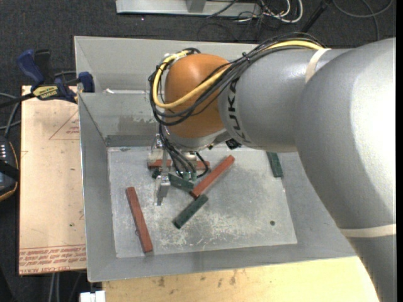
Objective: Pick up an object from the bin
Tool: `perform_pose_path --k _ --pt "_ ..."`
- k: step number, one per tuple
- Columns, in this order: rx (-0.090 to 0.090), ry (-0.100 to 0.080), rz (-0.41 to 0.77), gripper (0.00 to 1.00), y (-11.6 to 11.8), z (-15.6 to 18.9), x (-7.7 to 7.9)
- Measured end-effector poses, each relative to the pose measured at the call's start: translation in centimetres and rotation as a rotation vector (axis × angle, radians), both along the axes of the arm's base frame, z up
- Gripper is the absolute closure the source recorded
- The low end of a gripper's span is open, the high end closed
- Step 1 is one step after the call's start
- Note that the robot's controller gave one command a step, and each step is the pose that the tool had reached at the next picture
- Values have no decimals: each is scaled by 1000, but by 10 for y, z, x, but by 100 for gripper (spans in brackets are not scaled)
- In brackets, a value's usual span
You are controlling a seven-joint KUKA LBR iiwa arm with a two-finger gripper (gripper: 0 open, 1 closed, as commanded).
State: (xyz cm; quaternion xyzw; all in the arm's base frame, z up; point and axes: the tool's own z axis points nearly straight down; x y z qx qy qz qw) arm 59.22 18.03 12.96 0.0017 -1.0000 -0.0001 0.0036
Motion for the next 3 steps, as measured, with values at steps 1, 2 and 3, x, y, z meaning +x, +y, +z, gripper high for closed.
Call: perform_pose_path --k 1,2,3 --pt "1 -7 -3 0 -1 5 2" --pt "8 -18 -108 0 -51 -37 11" --pt "8 -26 -31 0 -76 -31 17"
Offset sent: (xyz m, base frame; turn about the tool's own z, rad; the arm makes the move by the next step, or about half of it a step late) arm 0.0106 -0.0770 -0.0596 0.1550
